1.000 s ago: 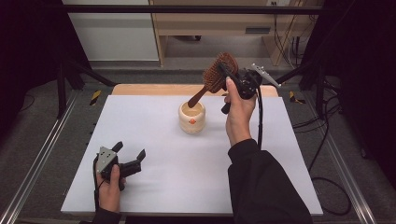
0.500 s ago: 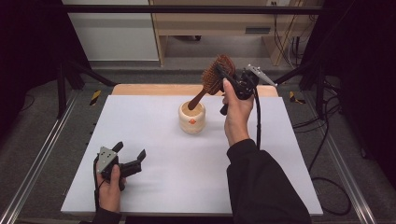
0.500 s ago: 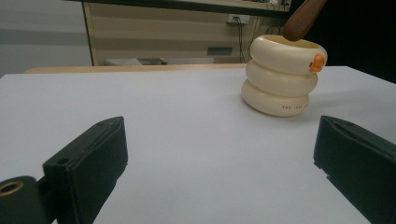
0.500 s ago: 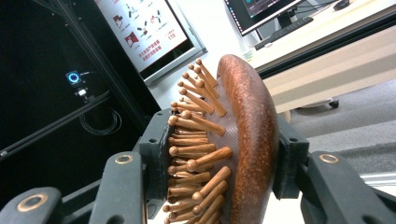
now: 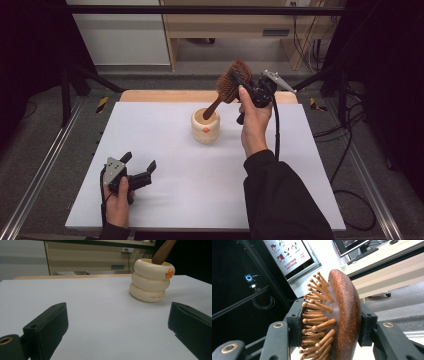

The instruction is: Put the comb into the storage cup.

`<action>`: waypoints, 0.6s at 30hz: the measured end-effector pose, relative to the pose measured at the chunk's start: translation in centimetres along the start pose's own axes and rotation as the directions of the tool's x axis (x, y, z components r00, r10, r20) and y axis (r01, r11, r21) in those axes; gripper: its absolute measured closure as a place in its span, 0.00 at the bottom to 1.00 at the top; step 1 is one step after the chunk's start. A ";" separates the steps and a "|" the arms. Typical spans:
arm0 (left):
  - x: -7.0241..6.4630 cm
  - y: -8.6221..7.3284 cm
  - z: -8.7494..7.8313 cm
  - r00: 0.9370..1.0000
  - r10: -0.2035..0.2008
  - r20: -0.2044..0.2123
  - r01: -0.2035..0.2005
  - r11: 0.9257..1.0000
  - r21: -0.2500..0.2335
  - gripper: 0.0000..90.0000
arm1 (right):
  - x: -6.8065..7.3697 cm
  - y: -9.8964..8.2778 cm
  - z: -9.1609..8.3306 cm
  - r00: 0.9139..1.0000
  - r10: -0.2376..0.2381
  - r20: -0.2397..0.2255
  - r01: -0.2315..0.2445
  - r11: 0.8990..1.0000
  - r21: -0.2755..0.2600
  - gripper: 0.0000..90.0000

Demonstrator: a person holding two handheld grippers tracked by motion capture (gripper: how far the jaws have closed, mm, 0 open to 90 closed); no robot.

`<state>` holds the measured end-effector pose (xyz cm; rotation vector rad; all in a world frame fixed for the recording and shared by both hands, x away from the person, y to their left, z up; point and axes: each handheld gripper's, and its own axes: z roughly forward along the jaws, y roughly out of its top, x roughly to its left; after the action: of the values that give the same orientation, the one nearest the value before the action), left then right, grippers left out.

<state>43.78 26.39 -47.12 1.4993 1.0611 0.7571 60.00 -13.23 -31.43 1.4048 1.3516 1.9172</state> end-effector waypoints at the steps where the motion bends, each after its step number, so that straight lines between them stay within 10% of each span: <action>1: 0.0 0.0 0.0 1.000 0.000 0.000 0.000 1.000 0.000 0.03 | 0.0 0.0 0.0 1.000 -0.004 0.000 0.004 1.000 0.001 0.56; 18: 0.0 0.0 0.0 1.000 0.001 0.001 -0.001 1.000 -0.001 0.03 | 0.2 -0.7 0.6 1.000 -0.026 0.003 0.026 0.999 0.029 0.56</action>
<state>43.77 26.38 -47.12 1.4994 1.0595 0.7578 60.26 -12.51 -31.94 1.3966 1.3944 1.8856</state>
